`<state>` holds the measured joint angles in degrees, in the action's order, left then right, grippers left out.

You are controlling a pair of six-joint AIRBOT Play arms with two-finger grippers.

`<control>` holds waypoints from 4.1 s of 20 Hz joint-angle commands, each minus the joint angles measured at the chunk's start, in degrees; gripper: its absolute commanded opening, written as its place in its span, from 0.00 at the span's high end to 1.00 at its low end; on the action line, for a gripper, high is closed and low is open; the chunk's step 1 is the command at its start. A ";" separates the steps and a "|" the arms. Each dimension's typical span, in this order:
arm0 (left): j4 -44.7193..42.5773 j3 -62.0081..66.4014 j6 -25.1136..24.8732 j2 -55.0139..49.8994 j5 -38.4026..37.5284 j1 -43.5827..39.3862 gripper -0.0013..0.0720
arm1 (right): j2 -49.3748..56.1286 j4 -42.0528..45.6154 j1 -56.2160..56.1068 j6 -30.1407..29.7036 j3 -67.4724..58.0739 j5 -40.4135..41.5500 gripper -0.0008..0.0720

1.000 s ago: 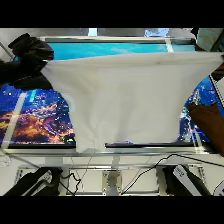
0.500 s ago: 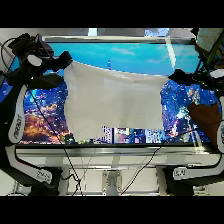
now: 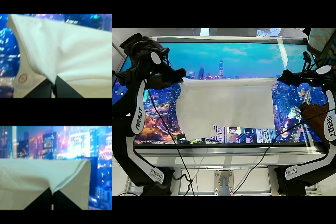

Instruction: Fold the shirts.

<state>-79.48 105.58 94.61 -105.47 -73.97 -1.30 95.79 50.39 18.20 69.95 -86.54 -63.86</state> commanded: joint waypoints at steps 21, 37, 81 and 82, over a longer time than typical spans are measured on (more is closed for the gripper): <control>0.02 -13.92 -7.76 17.59 -19.26 1.66 0.11 | -15.32 21.66 6.75 3.21 13.25 -19.06 0.61; 22.45 -77.85 -5.81 46.05 17.29 3.82 0.11 | -28.96 -7.61 23.91 -13.49 51.19 -9.92 0.41; 26.51 -97.72 19.41 73.50 28.85 3.82 0.67 | -30.77 -4.04 23.93 -11.50 51.17 -10.64 0.41; 26.62 -97.72 19.65 73.44 31.74 3.82 0.67 | -30.77 -4.15 23.91 -11.52 51.17 -10.58 0.41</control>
<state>-54.76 9.76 113.58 -32.82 -48.71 2.48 65.23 46.57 42.09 58.46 -35.40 -74.85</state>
